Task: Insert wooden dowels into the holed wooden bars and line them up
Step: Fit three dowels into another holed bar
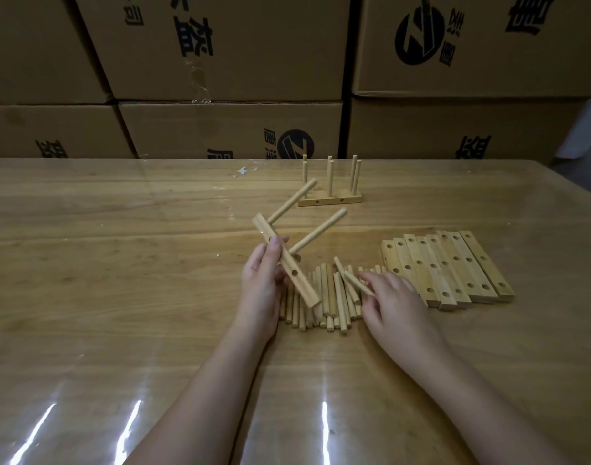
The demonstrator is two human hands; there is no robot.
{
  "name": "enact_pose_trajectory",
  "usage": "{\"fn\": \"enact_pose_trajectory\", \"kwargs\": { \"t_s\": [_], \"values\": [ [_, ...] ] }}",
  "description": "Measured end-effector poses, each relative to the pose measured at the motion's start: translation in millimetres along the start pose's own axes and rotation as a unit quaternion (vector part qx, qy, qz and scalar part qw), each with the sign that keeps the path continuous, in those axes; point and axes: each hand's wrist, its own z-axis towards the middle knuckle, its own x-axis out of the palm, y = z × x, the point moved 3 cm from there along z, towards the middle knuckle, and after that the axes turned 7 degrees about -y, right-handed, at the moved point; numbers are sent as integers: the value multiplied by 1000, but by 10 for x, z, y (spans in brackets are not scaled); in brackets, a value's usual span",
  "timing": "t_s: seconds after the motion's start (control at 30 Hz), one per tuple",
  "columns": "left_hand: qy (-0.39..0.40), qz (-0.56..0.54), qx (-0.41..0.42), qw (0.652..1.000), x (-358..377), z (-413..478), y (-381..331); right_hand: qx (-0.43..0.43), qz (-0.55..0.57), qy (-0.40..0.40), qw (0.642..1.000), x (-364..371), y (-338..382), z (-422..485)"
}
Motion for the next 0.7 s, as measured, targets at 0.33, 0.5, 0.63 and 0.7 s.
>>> {"fn": "enact_pose_trajectory", "kwargs": {
  "t_s": [0.33, 0.5, 0.63, 0.7],
  "values": [
    [-12, 65, -12, 998, -6, -41, -18, -61, 211, -14, 975, -94, 226, -71],
    [1, 99, 9, 995, 49, -101, -64, -94, 251, 3, 963, -86, 340, -132],
    [3, 105, 20, 994, 50, -118, -81, -122, 224, 24, 967, -54, 393, -153],
    [10, 100, 18, 995, 58, -121, -75, -123, 214, 21, 969, -54, 402, -152]
  ]
}}
